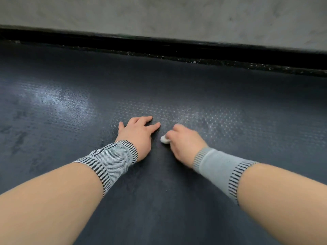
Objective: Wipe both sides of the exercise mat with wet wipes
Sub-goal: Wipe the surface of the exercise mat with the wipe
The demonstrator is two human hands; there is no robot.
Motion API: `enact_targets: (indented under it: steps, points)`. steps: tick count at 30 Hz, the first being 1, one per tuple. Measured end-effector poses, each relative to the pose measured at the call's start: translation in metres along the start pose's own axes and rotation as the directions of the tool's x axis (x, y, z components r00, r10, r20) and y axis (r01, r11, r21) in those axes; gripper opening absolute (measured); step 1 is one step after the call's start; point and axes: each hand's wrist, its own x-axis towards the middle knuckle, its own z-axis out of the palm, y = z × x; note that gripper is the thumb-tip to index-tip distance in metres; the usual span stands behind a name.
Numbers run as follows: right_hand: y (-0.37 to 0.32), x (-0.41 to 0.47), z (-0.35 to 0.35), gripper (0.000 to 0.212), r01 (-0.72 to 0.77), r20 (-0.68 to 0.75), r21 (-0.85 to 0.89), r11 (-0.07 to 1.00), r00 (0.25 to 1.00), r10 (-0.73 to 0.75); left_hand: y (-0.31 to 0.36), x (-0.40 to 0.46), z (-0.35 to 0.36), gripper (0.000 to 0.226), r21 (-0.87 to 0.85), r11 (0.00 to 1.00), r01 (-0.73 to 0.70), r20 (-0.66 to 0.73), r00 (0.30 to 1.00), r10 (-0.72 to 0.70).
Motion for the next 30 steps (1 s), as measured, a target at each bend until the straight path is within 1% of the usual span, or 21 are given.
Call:
enact_targets:
  steps: [2, 3, 4, 5, 7, 9, 10, 11, 12, 14, 16, 17, 18, 19, 21, 23, 24, 26, 28, 29, 30]
  points:
    - [0.040, 0.013, -0.013, 0.025, -0.236, -0.087, -0.032, 0.971, 0.969, 0.232, 0.000, -0.001, 0.001, 0.059, 0.000, 1.000, 0.000, 0.007, 1.000, 0.000]
    - [0.056, 0.016, -0.019, 0.026, -0.369, -0.150, -0.001, 0.929, 0.919, 0.365, 0.000, -0.001, 0.002, 0.060, -0.003, 1.000, 0.003, 0.013, 1.000, -0.003]
    - [0.062, 0.018, -0.023, 0.025, -0.462, -0.183, 0.027, 0.887, 0.870, 0.458, 0.000, 0.000, 0.001, 0.061, -0.008, 1.000, 0.004, 0.016, 1.000, -0.004]
    - [0.057, 0.020, -0.022, 0.023, -0.486, -0.188, 0.029, 0.874, 0.856, 0.482, 0.000, 0.001, 0.001, 0.061, -0.013, 1.000, 0.003, 0.013, 1.000, -0.003]
    - [0.025, 0.021, -0.013, 0.020, -0.364, -0.126, 0.026, 0.931, 0.923, 0.365, 0.000, 0.003, 0.001, 0.058, -0.023, 1.000, -0.002, -0.007, 1.000, 0.002]
    - [-0.013, 0.013, -0.001, 0.021, -0.104, -0.034, 0.040, 0.994, 0.994, 0.105, -0.001, 0.005, 0.000, 0.054, -0.049, 0.999, 0.001, -0.026, 1.000, -0.002]
    - [-0.021, 0.010, 0.002, 0.023, -0.005, 0.003, 0.045, 0.999, 1.000, 0.005, -0.001, 0.006, 0.000, 0.052, -0.065, 0.998, 0.004, -0.028, 1.000, -0.005]
    - [-0.018, 0.012, 0.000, 0.024, 0.039, 0.014, 0.038, 0.999, 0.999, -0.039, -0.001, 0.006, -0.001, 0.051, -0.075, 0.997, 0.005, -0.033, 0.999, -0.008]
    - [-0.006, 0.017, -0.005, 0.024, 0.009, 0.014, 0.006, 1.000, 1.000, -0.009, 0.000, 0.006, -0.002, 0.050, -0.078, 0.997, 0.004, -0.039, 0.999, -0.008]
    - [0.030, 0.029, -0.017, 0.022, -0.196, -0.053, -0.033, 0.980, 0.980, 0.194, 0.000, 0.005, -0.002, 0.050, -0.071, 0.997, -0.002, -0.038, 0.999, -0.001]
    - [0.063, 0.035, -0.030, 0.022, -0.469, -0.192, 0.044, 0.882, 0.862, 0.469, -0.001, 0.005, -0.002, 0.048, -0.073, 0.997, -0.006, -0.034, 0.999, 0.004]
    - [0.065, 0.037, -0.032, 0.022, -0.540, -0.216, 0.077, 0.838, 0.811, 0.543, -0.001, 0.005, -0.003, 0.047, -0.078, 0.997, -0.007, -0.037, 0.999, 0.004]
    - [0.057, 0.038, -0.029, 0.021, -0.536, -0.218, 0.080, 0.841, 0.814, 0.539, -0.002, 0.007, -0.004, 0.045, -0.086, 0.996, -0.008, -0.042, 0.999, 0.004]
    - [0.042, 0.039, -0.024, 0.021, -0.472, -0.189, 0.072, 0.879, 0.859, 0.476, -0.002, 0.010, -0.005, 0.042, -0.098, 0.995, -0.007, -0.049, 0.999, 0.003]
    - [0.003, 0.034, -0.007, 0.022, -0.200, -0.095, 0.048, 0.979, 0.974, 0.204, -0.001, 0.017, -0.009, 0.035, -0.136, 0.991, 0.002, -0.072, 0.997, -0.012]
    - [-0.013, 0.028, 0.000, 0.022, 0.012, -0.024, 0.040, 0.999, 1.000, -0.011, -0.001, 0.024, -0.015, 0.031, -0.143, 0.990, 0.013, -0.097, 0.995, -0.027]
    - [-0.002, 0.032, -0.006, 0.022, 0.003, -0.013, 0.015, 1.000, 1.000, -0.003, -0.002, 0.028, -0.017, 0.033, -0.138, 0.990, 0.018, -0.112, 0.993, -0.034]
    - [0.035, 0.044, -0.022, 0.022, -0.222, -0.059, -0.016, 0.975, 0.974, 0.221, -0.005, 0.036, -0.020, 0.043, -0.163, 0.986, 0.027, -0.125, 0.991, -0.048]
    - [0.070, 0.049, -0.036, 0.024, -0.506, -0.197, 0.060, 0.860, 0.839, 0.507, -0.007, 0.045, -0.025, 0.056, -0.166, 0.986, 0.022, -0.109, 0.993, -0.041]
    - [0.073, 0.050, -0.037, 0.024, -0.563, -0.229, 0.095, 0.821, 0.790, 0.568, -0.008, 0.051, -0.029, 0.059, -0.143, 0.990, 0.016, -0.091, 0.995, -0.029]
    - [0.064, 0.053, -0.035, 0.024, -0.540, -0.228, 0.080, 0.838, 0.808, 0.543, -0.008, 0.057, -0.034, 0.061, -0.120, 0.993, 0.013, -0.068, 0.997, -0.021]
